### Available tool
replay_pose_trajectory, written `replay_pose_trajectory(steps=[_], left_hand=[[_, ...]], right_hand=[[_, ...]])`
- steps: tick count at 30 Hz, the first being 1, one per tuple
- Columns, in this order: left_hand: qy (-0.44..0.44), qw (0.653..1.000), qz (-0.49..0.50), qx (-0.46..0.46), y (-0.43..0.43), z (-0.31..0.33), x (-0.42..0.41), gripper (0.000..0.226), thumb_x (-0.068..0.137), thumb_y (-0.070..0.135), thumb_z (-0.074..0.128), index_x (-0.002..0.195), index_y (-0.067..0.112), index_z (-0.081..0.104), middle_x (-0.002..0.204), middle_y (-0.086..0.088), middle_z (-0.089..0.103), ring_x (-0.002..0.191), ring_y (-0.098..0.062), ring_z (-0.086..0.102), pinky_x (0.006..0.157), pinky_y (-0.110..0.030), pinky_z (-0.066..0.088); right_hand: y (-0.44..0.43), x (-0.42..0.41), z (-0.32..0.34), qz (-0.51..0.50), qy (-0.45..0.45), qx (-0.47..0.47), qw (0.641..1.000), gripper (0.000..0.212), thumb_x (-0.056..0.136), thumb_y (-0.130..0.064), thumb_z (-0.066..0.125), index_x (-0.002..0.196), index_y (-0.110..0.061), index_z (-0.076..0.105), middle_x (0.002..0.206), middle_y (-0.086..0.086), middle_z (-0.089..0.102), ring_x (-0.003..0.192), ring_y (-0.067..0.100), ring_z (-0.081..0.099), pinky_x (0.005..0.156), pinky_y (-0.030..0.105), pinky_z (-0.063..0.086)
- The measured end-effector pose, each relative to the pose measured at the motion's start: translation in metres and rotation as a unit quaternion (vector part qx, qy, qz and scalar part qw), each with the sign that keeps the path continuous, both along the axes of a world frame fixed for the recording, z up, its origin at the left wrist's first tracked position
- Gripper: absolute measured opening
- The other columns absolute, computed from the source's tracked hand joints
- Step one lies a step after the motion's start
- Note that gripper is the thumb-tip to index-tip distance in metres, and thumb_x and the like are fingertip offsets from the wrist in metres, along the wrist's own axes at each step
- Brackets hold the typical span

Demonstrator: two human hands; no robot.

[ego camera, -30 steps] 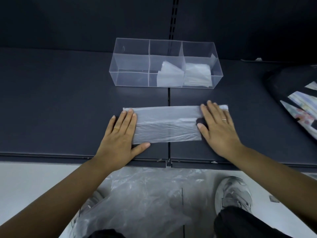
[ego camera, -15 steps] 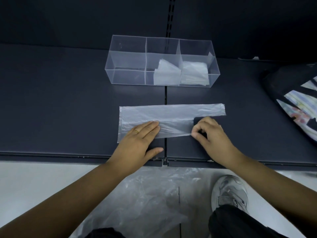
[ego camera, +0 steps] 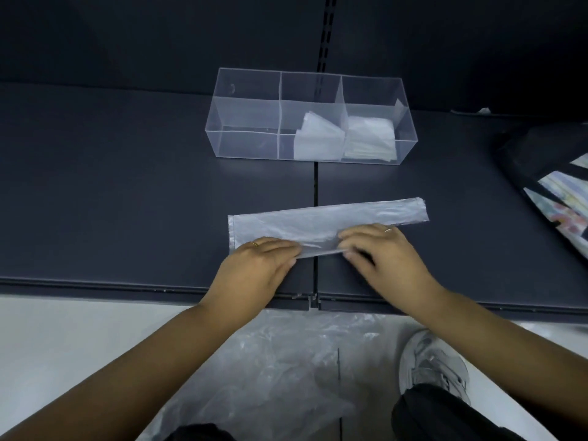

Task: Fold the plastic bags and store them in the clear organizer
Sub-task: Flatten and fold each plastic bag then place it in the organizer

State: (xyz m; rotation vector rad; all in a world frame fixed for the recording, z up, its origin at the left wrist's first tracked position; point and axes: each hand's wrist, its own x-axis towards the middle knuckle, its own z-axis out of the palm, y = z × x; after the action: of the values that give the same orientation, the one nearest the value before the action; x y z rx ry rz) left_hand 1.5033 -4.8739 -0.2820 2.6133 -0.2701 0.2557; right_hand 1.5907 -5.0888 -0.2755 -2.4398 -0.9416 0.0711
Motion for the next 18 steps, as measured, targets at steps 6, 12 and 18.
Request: replay_pose_trajectory(steps=[6,12,18], left_hand=[[0.177,0.901,0.221,-0.329,0.049,0.012,0.000,0.015,0.084,0.022,0.072,0.077,0.035,0.076,0.080,0.025,0.072,0.076,0.012,0.064,0.072,-0.001,0.043],[0.143,0.832,0.389,-0.369,0.066,0.009,0.013,0.015,0.092,0.015,0.061,0.082,0.015,0.072,0.081,-0.001,0.074,0.067,-0.010,0.069,0.068,-0.022,0.055],[-0.014,0.994,0.108,-0.001,0.002,0.006,0.004,0.045,0.097,0.035,0.038,0.126,0.008,0.060,0.132,-0.011,0.058,0.125,-0.027,0.051,0.109,-0.030,0.029]], right_hand=[[-0.010,0.031,0.004,-0.164,0.258,0.146,0.941,0.015,0.089,-0.018,0.065,0.075,-0.021,0.070,0.076,-0.012,0.072,0.072,-0.002,0.064,0.072,0.005,0.043],[0.005,0.051,-0.001,-0.220,0.282,0.149,0.922,0.029,0.088,-0.019,0.066,0.060,-0.011,0.067,0.056,-0.001,0.065,0.053,0.006,0.057,0.064,0.018,0.045],[0.012,0.063,-0.005,-0.260,0.247,0.072,0.931,0.031,0.084,-0.028,0.068,0.060,-0.009,0.066,0.052,0.004,0.060,0.047,0.009,0.051,0.055,0.024,0.042]])
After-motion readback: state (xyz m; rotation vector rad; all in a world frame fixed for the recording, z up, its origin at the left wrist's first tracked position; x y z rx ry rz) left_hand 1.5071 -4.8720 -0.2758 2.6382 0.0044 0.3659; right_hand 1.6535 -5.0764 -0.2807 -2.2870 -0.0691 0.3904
